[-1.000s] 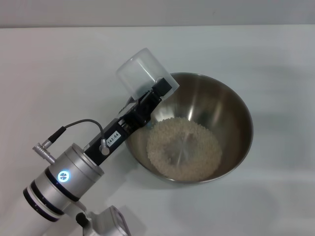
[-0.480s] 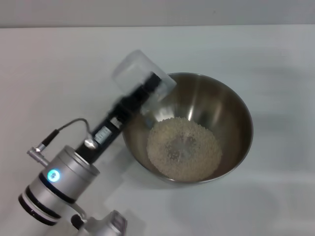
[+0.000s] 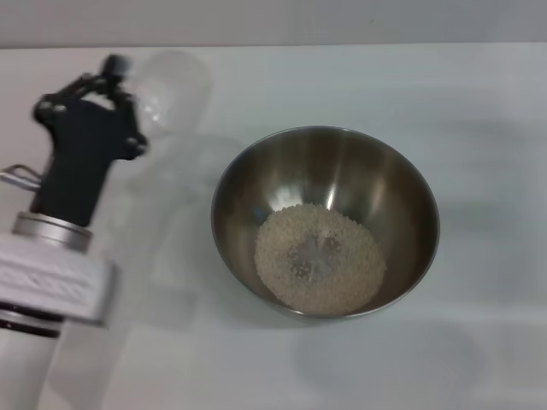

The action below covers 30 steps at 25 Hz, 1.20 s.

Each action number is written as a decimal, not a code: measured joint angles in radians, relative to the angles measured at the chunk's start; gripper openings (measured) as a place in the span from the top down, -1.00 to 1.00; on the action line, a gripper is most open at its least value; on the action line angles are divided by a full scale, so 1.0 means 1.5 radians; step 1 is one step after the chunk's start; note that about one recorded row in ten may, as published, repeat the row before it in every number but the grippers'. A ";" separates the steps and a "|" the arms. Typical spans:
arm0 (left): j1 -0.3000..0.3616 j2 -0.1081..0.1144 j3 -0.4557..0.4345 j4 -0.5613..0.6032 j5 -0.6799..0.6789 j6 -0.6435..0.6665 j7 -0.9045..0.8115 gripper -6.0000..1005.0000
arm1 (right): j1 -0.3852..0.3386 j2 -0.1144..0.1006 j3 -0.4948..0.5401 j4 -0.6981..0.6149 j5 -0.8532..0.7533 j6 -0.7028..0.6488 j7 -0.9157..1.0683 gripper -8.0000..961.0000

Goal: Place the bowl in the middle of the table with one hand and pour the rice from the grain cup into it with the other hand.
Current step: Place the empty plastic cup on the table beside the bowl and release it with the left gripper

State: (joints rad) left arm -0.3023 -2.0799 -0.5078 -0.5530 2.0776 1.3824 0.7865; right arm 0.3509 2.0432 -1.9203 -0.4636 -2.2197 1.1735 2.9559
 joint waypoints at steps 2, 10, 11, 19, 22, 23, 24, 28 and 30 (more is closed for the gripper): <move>-0.003 0.000 -0.001 0.003 -0.050 -0.033 -0.096 0.93 | -0.003 0.002 -0.001 -0.001 0.000 0.006 0.000 0.01; -0.024 0.001 -0.035 0.066 -0.116 -0.185 -0.361 0.93 | -0.007 0.003 -0.004 -0.002 0.000 0.012 0.000 0.01; -0.027 0.001 -0.037 0.072 -0.116 -0.197 -0.376 0.93 | -0.007 0.003 -0.004 -0.002 0.000 0.012 0.000 0.01; -0.035 0.001 -0.033 0.084 -0.114 -0.248 -0.406 0.93 | -0.004 0.002 -0.004 -0.002 0.000 0.010 0.000 0.01; -0.036 0.001 -0.033 0.084 -0.114 -0.251 -0.407 0.93 | -0.004 0.001 -0.004 -0.002 0.000 0.010 0.000 0.01; -0.036 0.001 -0.032 0.084 -0.114 -0.252 -0.407 0.93 | -0.004 0.001 -0.004 -0.002 0.000 0.009 0.000 0.01; -0.036 0.001 -0.032 0.084 -0.114 -0.252 -0.407 0.93 | -0.004 0.001 -0.004 -0.002 0.000 0.009 0.000 0.01; -0.036 0.001 -0.032 0.083 -0.111 -0.255 -0.408 0.93 | -0.003 0.001 -0.004 -0.002 -0.001 0.009 0.000 0.01; -0.036 0.001 -0.032 0.081 -0.111 -0.261 -0.408 0.92 | -0.003 0.001 -0.004 -0.002 -0.001 0.008 0.000 0.01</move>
State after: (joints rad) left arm -0.3563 -2.0785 -0.5552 -0.4308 1.9108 0.9914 0.1750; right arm 0.3466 2.0446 -1.9267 -0.4662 -2.2210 1.1861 2.9559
